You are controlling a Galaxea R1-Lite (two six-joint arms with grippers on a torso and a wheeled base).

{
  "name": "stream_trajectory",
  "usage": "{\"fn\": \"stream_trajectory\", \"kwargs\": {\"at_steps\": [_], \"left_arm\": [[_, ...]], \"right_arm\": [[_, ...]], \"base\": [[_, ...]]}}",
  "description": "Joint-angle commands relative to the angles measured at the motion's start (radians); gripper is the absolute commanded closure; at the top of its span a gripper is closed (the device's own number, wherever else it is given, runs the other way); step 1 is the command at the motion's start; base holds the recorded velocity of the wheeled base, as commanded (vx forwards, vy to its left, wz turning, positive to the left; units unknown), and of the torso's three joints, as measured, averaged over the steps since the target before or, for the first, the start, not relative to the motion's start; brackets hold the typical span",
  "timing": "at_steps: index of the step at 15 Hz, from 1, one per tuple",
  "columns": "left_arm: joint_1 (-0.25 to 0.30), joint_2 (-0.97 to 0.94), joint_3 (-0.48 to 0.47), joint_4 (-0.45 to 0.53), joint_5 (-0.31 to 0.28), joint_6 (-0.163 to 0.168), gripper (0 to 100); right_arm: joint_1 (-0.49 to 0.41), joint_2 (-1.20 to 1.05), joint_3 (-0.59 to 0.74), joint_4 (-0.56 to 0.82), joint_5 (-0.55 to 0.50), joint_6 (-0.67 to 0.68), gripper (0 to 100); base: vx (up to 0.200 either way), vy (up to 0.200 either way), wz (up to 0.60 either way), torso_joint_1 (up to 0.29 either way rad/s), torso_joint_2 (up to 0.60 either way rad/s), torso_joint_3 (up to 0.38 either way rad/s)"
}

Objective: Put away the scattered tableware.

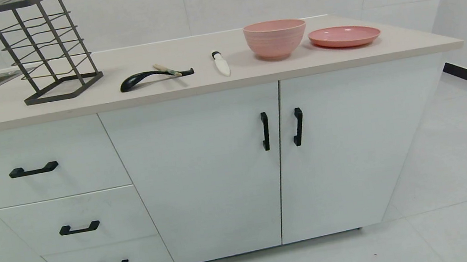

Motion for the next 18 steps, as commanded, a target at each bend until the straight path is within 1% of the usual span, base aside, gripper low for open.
{"fn": "stream_trajectory", "kwargs": {"at_steps": [1,4,5,6,7,8,9,10,12,13,14,16,17,18], "left_arm": [[0.002,0.001,0.0,0.0,-0.001,0.004,0],[0.002,0.001,0.0,0.0,-0.002,0.006,0],[0.002,0.001,0.0,0.0,-0.002,0.004,0],[0.002,0.001,0.0,-0.001,-0.001,-0.001,0],[0.002,0.001,0.0,0.0,-0.002,0.004,0],[0.002,0.001,0.0,0.0,-0.002,0.004,0],[0.002,0.001,0.0,0.0,-0.002,0.004,0],[0.002,0.001,0.0,0.0,-0.002,0.004,0],[0.002,0.001,0.0,0.0,-0.001,0.006,0],[0.002,0.001,0.0,0.0,-0.001,0.006,0],[0.002,0.001,0.0,0.0,-0.001,0.006,0],[0.002,0.001,0.0,0.0,-0.001,0.004,0],[0.002,0.001,0.0,0.0,-0.001,0.004,0],[0.002,0.001,0.0,0.0,-0.002,0.004,0]], "right_arm": [[0.0,0.001,0.0,0.0,0.0,-0.002,100],[0.0,0.001,0.0,0.0,0.0,-0.002,100],[0.0,0.001,0.003,-0.038,-0.002,0.003,100],[-0.002,0.001,0.002,-0.127,-0.003,0.013,100],[-0.002,0.001,0.0,-0.201,-0.005,0.015,100],[-0.002,0.001,0.0,-0.201,-0.005,0.015,100],[-0.002,0.001,-0.064,-0.198,0.012,0.024,100],[-0.002,0.009,-0.121,-0.141,0.04,0.027,100],[0.003,0.039,-0.264,0.057,0.135,0.023,100],[0.005,0.053,-0.297,0.132,0.178,0.016,100],[0.005,0.061,-0.305,0.157,0.21,0.001,100],[0.0,0.11,-0.302,0.16,0.264,-0.06,100],[0.003,0.138,-0.307,0.157,0.279,-0.062,100],[0.009,0.208,-0.317,0.149,0.318,-0.062,100]], "base": [[0.0,0.0,0.0,0.0,0.0,0.0],[0.0,0.0,0.0,0.0,0.0,0.0],[0.0,0.0,0.0,0.0,0.0,0.0],[0.0,0.0,0.0,0.0,0.0,0.0],[0.0,0.0,0.0,0.0,0.0,0.0],[0.0,0.0,0.0,0.0,0.0,0.0],[0.0,0.0,0.0,0.0,0.0,0.0],[0.0,0.0,0.0,0.0,0.0,0.0],[0.0,0.0,0.0,0.0,0.0,0.0],[0.0,0.0,0.0,0.0,0.0,0.0],[0.0,0.0,0.0,0.0,0.0,0.0],[0.0,0.0,0.0,0.0,0.0,0.0],[0.0,0.0,0.0,0.0,0.0,0.0],[0.0,0.0,0.0,0.0,0.0,0.0]]}}
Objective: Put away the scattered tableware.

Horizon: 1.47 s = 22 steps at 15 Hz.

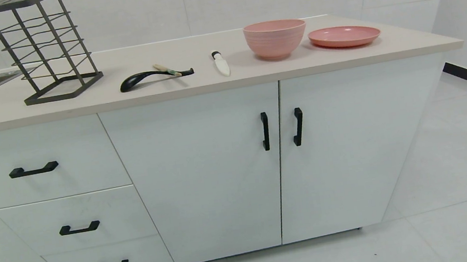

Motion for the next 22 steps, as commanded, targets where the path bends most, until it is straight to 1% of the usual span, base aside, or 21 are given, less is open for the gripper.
{"fn": "stream_trajectory", "kwargs": {"at_steps": [1,4,5,8,11,16,17,19,21,22], "left_arm": [[0.0,0.001,0.0,0.0,-0.001,0.0,0],[0.0,0.001,0.0,0.0,-0.001,0.0,0],[0.0,0.001,0.0,0.0,-0.001,0.0,0],[0.0,0.001,0.0,0.0,-0.001,0.0,0],[0.0,0.001,0.0,0.0,-0.001,0.0,0],[0.0,0.001,0.0,0.0,-0.001,-0.002,0],[0.0,0.001,0.0,0.0,-0.001,-0.002,0],[0.0,0.001,0.0,0.0,-0.001,-0.002,0],[0.0,0.001,0.0,0.0,-0.001,-0.002,0],[0.0,0.001,0.0,0.0,-0.001,0.0,0]], "right_arm": [[0.015,0.154,-0.025,-0.017,0.055,-0.005,100],[0.045,0.303,-0.023,-0.116,0.064,-0.014,100],[0.053,0.378,-0.022,-0.178,0.062,-0.018,0],[0.059,0.521,-0.02,-0.306,0.07,-0.021,0],[0.11,0.648,-0.028,-0.386,0.07,-0.022,0],[0.265,0.936,-0.048,-0.533,0.087,-0.022,0],[0.275,0.985,-0.06,-0.563,0.102,-0.022,0],[0.278,1.15,-0.102,-0.688,0.159,-0.028,0],[0.274,1.263,-0.102,-0.788,0.184,-0.085,0],[0.271,1.337,-0.105,-0.849,0.193,-0.134,0]], "base": [[0.0,0.0,0.0,0.0,0.0,0.0],[0.0,0.0,0.0,0.0,0.0,0.0],[0.0,0.0,0.0,0.0,0.0,0.0],[0.0,0.0,0.0,0.0,0.0,0.0],[0.0,0.0,0.0,0.0,0.0,0.0],[0.0,0.0,0.0,0.0,0.0,0.0],[0.0,0.0,0.0,0.0,0.0,0.0],[0.0,0.0,0.0,0.0,0.0,0.0],[0.0,0.0,0.0,0.0,0.0,0.0],[0.0,0.0,0.0,0.0,0.0,0.0]]}}
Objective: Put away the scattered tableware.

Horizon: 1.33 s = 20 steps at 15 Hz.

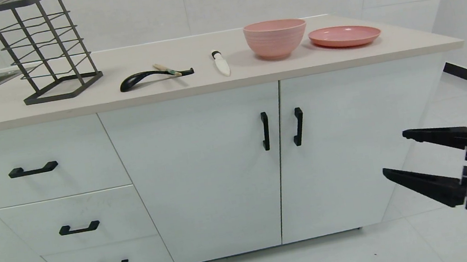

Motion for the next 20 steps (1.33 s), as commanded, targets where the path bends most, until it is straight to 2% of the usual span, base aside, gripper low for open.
{"fn": "stream_trajectory", "kwargs": {"at_steps": [1,4,7,9,11,13,14,16,17,18,20], "left_arm": [[0.0,0.001,0.0,0.0,0.0,0.001,0],[0.0,0.001,0.0,-0.001,0.0,-0.001,0],[0.0,0.001,0.0,-0.001,-0.001,-0.002,0],[0.0,0.001,0.0,-0.001,-0.005,-0.009,0],[0.002,0.001,0.0,-0.015,-0.001,0.01,0],[0.002,0.001,-0.008,-0.132,-0.001,0.018,0],[0.002,0.001,-0.026,-0.248,-0.008,0.011,0],[0.0,0.001,-0.069,-0.216,-0.086,-0.013,0],[-0.004,0.018,-0.109,-0.181,-0.163,-0.021,0],[-0.006,0.069,-0.167,-0.132,-0.227,-0.021,0],[-0.01,0.173,-0.244,-0.092,-0.298,-0.021,0]], "right_arm": [[0.0,0.235,-0.015,-0.132,0.032,-0.066,0],[-0.001,0.376,-0.015,-0.316,0.059,-0.069,0],[-0.013,0.455,-0.03,-0.363,0.061,-0.103,0],[-0.033,0.508,-0.041,-0.402,0.101,-0.112,0],[-0.046,0.553,-0.049,-0.44,0.108,-0.112,0],[-0.049,0.559,-0.04,-0.443,0.108,-0.112,0],[-0.053,0.557,-0.041,-0.443,0.111,-0.118,0],[-0.052,0.557,-0.05,-0.448,0.139,-0.126,0],[-0.049,0.557,-0.049,-0.463,0.145,-0.126,0],[-0.046,0.557,-0.049,-0.472,0.162,-0.126,0],[-0.046,0.556,-0.046,-0.484,0.193,-0.128,0]], "base": [[0.0,0.0,0.0,0.0,0.0,0.0],[0.0,0.0,0.0,0.0,0.0,0.0],[0.0,0.0,0.0,0.0,0.0,0.0],[0.0,0.0,0.0,0.0,0.0,0.0],[0.0,0.0,0.0,0.0,0.0,0.0],[0.0,0.0,0.0,0.0,0.0,0.0],[0.0,0.0,0.0,0.0,0.0,0.0],[0.0,0.0,0.0,0.0,0.0,0.0],[0.0,0.0,0.0,0.0,0.0,0.0],[0.0,0.0,0.0,0.0,0.0,0.0],[0.0,0.0,0.0,0.0,0.0,0.0]]}}
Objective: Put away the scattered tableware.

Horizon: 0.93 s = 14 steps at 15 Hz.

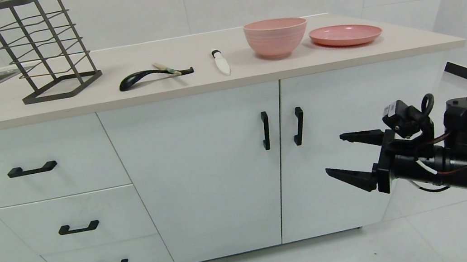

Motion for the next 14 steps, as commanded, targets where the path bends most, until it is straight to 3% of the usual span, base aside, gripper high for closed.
{"fn": "stream_trajectory", "kwargs": {"at_steps": [1,2,5,7,8,10,12,13,14], "left_arm": [[-0.011,0.194,-0.104,0.017,-0.095,0.0,0],[-0.012,0.219,-0.113,0.017,-0.112,0.002,0],[-0.028,0.381,-0.162,0.014,-0.286,0.047,0],[-0.032,0.493,-0.193,-0.029,-0.368,0.079,0],[-0.035,0.527,-0.199,-0.047,-0.386,0.093,0],[-0.084,0.702,-0.204,-0.176,-0.417,0.163,0],[-0.138,0.791,-0.201,-0.233,-0.412,0.168,0],[-0.199,0.847,-0.21,-0.254,-0.409,0.168,0],[-0.202,0.849,-0.21,-0.254,-0.409,0.168,0]], "right_arm": [[-0.001,-0.007,0.008,-0.014,0.015,-0.012,0],[-0.001,-0.007,0.008,-0.015,0.022,-0.015,0],[0.001,-0.011,-0.001,-0.032,0.049,-0.018,0],[0.007,-0.013,-0.003,-0.038,0.049,-0.018,0],[0.008,-0.017,-0.003,-0.038,0.048,-0.018,0],[0.01,-0.022,-0.009,-0.038,0.048,-0.02,0],[0.011,-0.03,-0.012,-0.038,0.048,-0.02,0],[0.01,-0.031,-0.009,-0.037,0.048,-0.041,0],[0.011,-0.031,-0.009,-0.037,0.048,-0.043,0]], "base": [[0.0,0.0,0.0,0.0,0.0,0.0],[0.0,0.0,0.0,0.0,0.0,0.0],[0.0,0.0,0.0,0.0,0.0,0.0],[0.0,0.0,0.0,0.0,0.0,0.0],[0.0,0.0,0.0,0.0,0.0,0.0],[0.0,0.0,0.0,0.0,0.0,0.0],[0.0,0.0,0.0,0.0,0.0,0.0],[0.0,0.0,0.0,0.0,0.0,0.0],[0.0,0.0,0.0,0.0,0.0,0.0]]}}
